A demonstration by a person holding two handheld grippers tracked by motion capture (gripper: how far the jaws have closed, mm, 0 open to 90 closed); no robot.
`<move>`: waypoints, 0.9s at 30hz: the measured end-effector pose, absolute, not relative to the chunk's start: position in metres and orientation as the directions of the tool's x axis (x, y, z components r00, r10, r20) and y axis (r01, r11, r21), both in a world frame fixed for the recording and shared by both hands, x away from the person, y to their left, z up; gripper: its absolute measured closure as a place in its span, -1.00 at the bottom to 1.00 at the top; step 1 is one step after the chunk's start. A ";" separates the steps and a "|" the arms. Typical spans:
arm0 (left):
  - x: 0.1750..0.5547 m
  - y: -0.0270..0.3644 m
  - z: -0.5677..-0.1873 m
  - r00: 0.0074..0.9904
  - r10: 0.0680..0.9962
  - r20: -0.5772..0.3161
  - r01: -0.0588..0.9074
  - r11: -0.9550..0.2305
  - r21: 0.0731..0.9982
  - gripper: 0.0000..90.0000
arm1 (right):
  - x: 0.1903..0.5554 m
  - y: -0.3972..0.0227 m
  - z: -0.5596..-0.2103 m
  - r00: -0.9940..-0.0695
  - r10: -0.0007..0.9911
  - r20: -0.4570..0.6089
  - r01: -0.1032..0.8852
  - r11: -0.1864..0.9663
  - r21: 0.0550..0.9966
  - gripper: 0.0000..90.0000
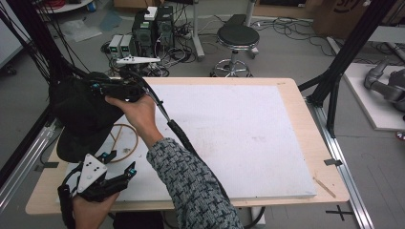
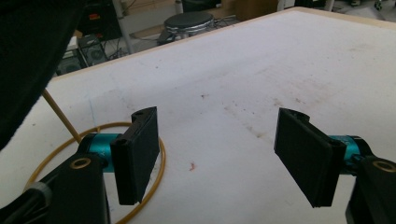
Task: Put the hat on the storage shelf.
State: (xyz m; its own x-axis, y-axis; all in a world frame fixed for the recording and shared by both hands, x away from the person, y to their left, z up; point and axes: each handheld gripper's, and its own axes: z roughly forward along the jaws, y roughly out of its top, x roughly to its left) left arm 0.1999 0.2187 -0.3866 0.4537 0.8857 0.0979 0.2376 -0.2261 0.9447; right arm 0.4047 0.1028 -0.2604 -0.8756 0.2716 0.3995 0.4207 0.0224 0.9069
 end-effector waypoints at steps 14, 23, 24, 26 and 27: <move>0.208 0.198 -0.382 0.490 0.864 0.117 0.230 -0.257 0.939 -0.34 | 0.410 0.071 -0.260 -0.863 0.312 0.396 0.416 -0.003 0.909 0.37; 0.218 0.187 -0.375 0.499 0.858 0.123 0.219 -0.263 0.940 -0.34 | 0.416 0.025 -0.261 -0.840 0.424 0.340 0.379 0.008 0.925 0.17; 0.220 0.185 -0.374 0.502 0.856 0.120 0.218 -0.260 0.941 -0.34 | 0.416 0.010 -0.256 -0.837 0.469 0.281 0.342 0.047 0.939 0.04; 0.224 0.182 -0.373 0.508 0.853 0.122 0.219 -0.265 0.939 -0.34 | 0.414 -0.007 -0.251 -0.831 0.506 0.230 0.306 0.070 0.950 -0.06; 0.229 0.179 -0.371 0.510 0.851 0.124 0.222 -0.269 0.937 -0.34 | 0.412 -0.015 -0.249 -0.824 0.532 0.195 0.281 0.085 0.956 -0.15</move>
State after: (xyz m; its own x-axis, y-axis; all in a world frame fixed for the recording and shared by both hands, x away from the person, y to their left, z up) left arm 0.2286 0.1791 -0.3715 0.5098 0.8514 0.1236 0.2221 -0.2691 0.9372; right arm 0.4122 -0.0155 -0.2486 -0.8239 0.5321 0.1953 0.2812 0.0846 0.9559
